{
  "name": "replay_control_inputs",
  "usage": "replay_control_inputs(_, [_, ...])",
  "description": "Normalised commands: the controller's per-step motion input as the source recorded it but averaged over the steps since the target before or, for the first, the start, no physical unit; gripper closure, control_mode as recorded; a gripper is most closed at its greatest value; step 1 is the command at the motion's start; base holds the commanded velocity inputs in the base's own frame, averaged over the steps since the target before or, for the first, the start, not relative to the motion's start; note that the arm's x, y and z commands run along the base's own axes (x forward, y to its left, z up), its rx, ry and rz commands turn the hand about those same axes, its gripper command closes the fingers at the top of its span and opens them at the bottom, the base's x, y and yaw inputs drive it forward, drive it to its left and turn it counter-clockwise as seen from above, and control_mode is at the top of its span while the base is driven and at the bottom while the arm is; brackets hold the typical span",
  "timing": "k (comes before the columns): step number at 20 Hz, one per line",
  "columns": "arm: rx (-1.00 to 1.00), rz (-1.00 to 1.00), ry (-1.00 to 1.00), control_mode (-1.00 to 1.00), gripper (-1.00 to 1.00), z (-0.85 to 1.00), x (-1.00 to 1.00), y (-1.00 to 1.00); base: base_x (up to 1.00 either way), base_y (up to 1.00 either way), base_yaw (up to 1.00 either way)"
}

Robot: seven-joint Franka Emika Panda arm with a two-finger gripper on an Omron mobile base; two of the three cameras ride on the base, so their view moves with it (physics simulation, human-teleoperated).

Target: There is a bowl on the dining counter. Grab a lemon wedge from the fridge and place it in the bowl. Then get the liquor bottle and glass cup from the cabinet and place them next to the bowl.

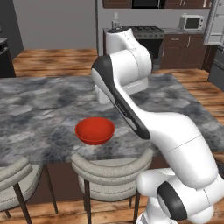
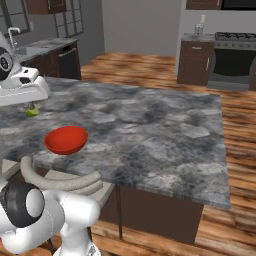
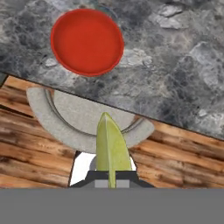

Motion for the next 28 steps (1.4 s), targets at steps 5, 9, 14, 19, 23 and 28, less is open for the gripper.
replay_control_inputs(5, [0.00, 0.08, 0.14, -1.00, 1.00, -0.70, 0.49, 0.00, 0.00, 0.00, 0.00])
replay_control_inputs(9, [0.00, 0.08, 0.01, -1.00, 1.00, -0.58, 0.61, 0.00, 0.00, 0.00, 0.00])
replay_control_inputs(14, [0.00, 0.07, 0.01, -1.00, 1.00, -0.56, 0.74, 0.03, 0.00, 0.00, 0.00])
replay_control_inputs(19, [0.00, 0.04, 0.06, -1.00, 1.00, -0.62, 0.71, 0.21, 0.00, 0.00, 0.00])
replay_control_inputs(23, [0.00, 0.02, 0.10, -1.00, 1.00, -0.55, 0.67, 0.35, 0.00, 0.00, 0.00])
replay_control_inputs(28, [0.02, 0.02, 0.08, -1.00, 1.00, -0.47, 0.67, 0.27, 0.00, 0.00, 0.00])
